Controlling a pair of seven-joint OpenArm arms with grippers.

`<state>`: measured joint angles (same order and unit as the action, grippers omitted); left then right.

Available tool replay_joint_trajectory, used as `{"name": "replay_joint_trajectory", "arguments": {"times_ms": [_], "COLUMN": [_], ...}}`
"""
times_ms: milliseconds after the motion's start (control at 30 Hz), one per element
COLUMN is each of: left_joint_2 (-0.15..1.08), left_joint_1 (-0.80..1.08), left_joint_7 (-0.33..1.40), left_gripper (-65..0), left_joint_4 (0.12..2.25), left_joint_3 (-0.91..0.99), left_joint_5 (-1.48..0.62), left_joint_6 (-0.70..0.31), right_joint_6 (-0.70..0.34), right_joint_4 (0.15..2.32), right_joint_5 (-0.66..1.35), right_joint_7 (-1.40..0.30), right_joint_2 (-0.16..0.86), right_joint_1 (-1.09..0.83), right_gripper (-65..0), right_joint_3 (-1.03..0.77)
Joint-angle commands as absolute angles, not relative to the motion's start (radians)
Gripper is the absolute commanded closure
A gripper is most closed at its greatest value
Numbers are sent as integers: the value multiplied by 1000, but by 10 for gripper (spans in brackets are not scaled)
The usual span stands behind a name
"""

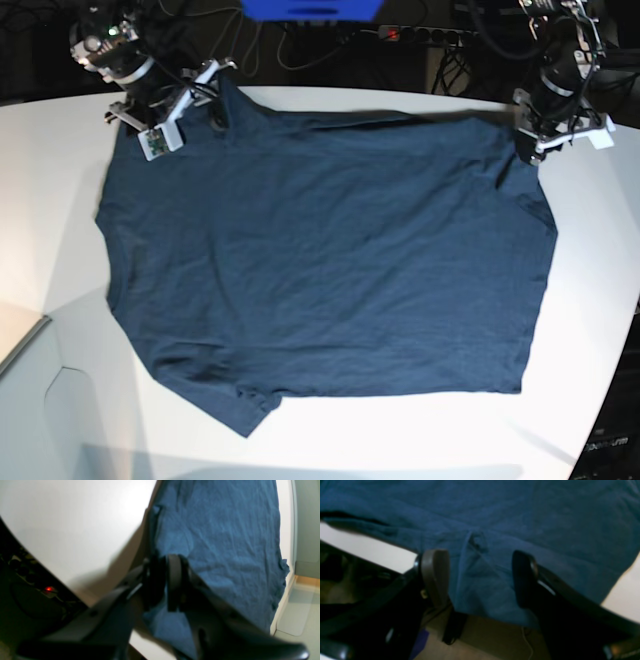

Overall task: Layout the t-shirt on the table in an organized manner, then fold the t-shirt properly
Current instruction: 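Grasp the shoulder corner with the right gripper and tug it outward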

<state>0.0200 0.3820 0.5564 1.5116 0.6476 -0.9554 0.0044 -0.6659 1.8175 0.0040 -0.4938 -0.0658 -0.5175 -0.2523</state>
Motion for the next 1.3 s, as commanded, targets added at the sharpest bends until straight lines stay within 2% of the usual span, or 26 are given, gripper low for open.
{"name": "replay_joint_trajectory", "arguments": {"times_ms": [0,367,433,533,600,833,967,1067,1267], "left_joint_2": [28,30,28,28,28,31,28,36,36], "left_joint_1": [381,390,390,390,390,384,354,331,275], "left_joint_7": [547,552,552,553,553,547,553,553,555], "left_gripper": [-102,-118,-170,-300,-339,-338,-338,-338,-338], "left_joint_4": [1527,1527,1527,1527,1531,1529,1526,1524,1437], "left_joint_3": [653,654,654,654,654,680,736,734,731], "left_joint_5": [-980,-981,-981,-981,-981,-981,-978,-970,-970], "left_joint_6": [1,1,1,1,1,1,1,1,1], "right_joint_6": [-691,-693,-693,-693,-693,-693,-693,-690,-687], "right_joint_4": [1813,1692,1679,1632,1603,1529,1488,1449,1376], "right_joint_5": [15,15,15,15,15,15,15,15,15], "right_joint_7": [-479,-478,-478,-478,-478,-478,-478,-478,-479], "right_joint_2": [-62,-35,-35,-35,-28,7,19,39,70], "right_joint_1": [-515,-455,-444,-424,-404,-354,-323,-295,-236], "right_gripper": [-399,-391,-367,-319,-294,-198,-101,-4,0], "right_joint_3": [-246,-240,-240,-240,-242,-242,-243,-245,-248]}}
